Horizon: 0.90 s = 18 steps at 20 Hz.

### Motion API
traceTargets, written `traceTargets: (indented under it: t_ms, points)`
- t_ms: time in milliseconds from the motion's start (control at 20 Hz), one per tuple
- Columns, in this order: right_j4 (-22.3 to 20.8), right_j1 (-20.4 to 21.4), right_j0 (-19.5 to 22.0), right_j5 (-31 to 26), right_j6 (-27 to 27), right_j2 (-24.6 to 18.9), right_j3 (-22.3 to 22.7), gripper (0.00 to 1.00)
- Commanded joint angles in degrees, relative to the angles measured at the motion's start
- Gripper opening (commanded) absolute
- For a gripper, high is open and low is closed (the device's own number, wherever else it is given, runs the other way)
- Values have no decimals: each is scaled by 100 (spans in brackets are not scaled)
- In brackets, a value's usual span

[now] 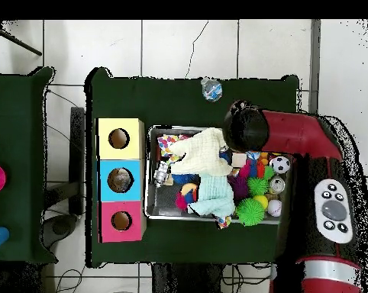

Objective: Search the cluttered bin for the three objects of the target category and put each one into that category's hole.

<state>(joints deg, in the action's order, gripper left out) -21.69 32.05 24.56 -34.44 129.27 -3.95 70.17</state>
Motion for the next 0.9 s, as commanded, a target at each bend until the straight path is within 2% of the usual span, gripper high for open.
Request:
traceTargets:
  t_ms: [50,350,900]
  points:
    - [53,444,427,-163,-1191,-757,1128,100]
    - [-37,566,503,281,-834,-910,1773,100]
    - [-179,428,465,686,-424,-882,2020,100]
